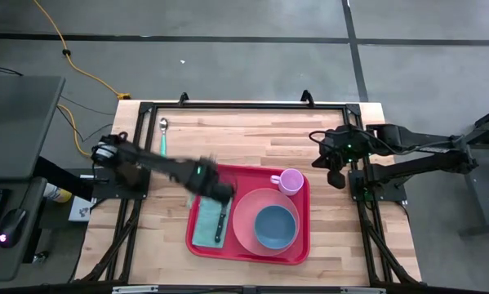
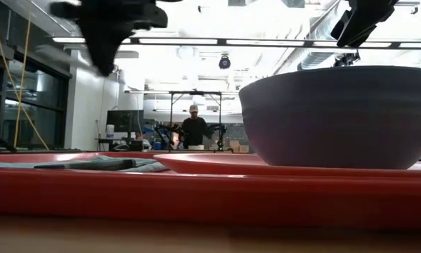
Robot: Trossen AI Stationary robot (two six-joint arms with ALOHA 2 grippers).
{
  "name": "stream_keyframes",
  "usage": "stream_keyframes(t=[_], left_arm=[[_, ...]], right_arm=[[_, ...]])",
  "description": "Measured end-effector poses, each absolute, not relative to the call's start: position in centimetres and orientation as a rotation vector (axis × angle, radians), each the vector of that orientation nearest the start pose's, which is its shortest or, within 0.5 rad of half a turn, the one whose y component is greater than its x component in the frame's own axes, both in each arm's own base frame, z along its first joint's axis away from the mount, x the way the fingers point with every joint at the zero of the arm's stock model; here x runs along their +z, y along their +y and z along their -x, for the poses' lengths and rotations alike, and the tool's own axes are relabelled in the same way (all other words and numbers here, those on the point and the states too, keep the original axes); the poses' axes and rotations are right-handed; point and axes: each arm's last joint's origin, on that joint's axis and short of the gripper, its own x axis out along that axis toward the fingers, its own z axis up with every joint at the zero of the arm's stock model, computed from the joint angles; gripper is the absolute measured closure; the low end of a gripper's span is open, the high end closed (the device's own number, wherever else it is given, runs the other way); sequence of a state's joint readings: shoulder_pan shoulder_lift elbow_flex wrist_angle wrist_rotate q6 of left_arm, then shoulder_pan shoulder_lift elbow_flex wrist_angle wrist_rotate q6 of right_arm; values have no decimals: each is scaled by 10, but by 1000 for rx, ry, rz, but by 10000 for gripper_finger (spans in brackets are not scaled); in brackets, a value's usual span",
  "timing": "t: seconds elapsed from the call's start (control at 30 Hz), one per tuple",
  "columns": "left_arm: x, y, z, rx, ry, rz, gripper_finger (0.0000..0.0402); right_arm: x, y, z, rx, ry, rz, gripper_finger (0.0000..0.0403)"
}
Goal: Set up tray
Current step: Put the green patterned fork beside the black knife on top of the blue napkin on the red tray
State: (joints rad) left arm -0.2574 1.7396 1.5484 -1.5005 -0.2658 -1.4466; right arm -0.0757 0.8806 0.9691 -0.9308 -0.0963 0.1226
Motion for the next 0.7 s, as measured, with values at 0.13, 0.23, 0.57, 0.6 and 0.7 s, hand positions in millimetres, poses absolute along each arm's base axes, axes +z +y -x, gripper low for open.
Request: stream_keyframes(t=[0.13,0.23,0.57,0.6,0.7], left_arm=[[259,-106,-288,1109,1188,776,387],[245,-118,-288,1056,1211,832,387],[192,-134,-317,1030,1240,867,387],[188,-135,-318,1029,1248,871,387],[179,-138,-322,1023,1269,888,387]], right_arm=[[317,-9,-154,-24,840,-171,403],[317,-9,-155,-22,839,-170,403],[317,-8,-154,-3,838,-163,403],[317,-8,-154,-5,838,-167,403],[317,-8,-153,0,837,-169,403]])
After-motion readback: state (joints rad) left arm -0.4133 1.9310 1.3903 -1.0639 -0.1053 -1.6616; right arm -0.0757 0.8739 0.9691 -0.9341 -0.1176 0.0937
